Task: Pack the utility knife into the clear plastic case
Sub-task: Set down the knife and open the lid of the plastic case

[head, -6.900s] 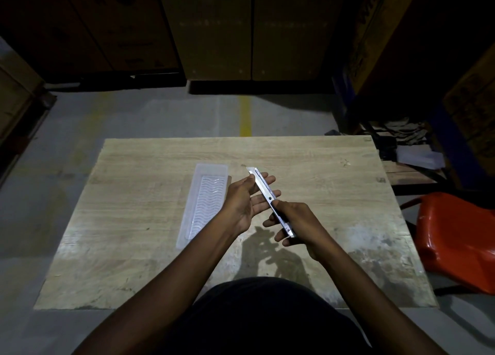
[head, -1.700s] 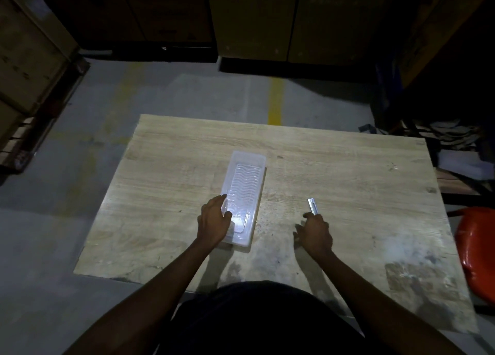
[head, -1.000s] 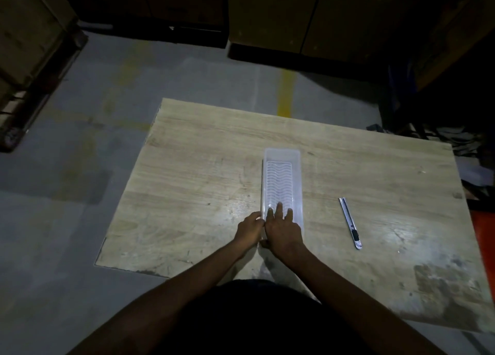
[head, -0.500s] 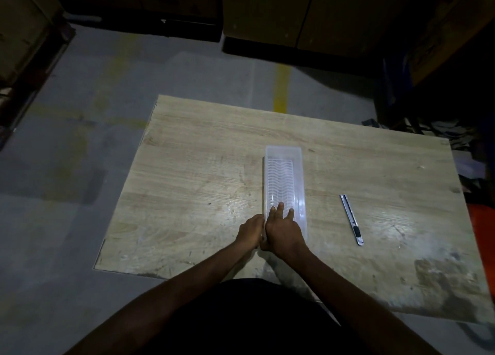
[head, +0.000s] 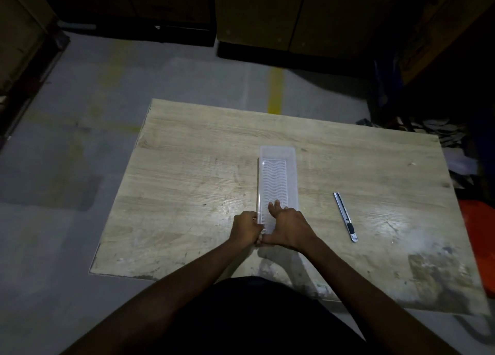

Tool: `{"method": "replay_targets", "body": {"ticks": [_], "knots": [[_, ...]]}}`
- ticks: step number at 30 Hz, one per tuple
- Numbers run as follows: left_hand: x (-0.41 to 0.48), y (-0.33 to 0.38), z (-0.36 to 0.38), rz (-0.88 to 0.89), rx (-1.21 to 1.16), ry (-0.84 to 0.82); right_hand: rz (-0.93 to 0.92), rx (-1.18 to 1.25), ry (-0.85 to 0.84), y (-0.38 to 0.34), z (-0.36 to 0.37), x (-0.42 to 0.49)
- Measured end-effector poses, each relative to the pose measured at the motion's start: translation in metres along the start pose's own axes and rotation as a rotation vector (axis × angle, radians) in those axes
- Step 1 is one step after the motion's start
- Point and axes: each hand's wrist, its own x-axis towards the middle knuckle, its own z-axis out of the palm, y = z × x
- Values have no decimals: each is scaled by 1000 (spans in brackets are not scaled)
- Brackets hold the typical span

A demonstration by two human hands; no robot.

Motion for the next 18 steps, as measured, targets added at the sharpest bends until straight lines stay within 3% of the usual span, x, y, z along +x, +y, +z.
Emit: {"method": "replay_targets", "body": {"ticks": [9, 13, 15, 18], "knots": [[10, -4, 6, 31, 233, 64, 99, 433, 219, 3, -2, -22], [14, -10, -1, 5, 251, 110, 114, 475, 491, 10, -3, -26], [18, -16, -7, 3, 251, 128, 199, 659, 634, 29, -9, -26], [20, -16, -13, 10, 261, 99, 295, 1056, 633, 65, -6, -26]]}}
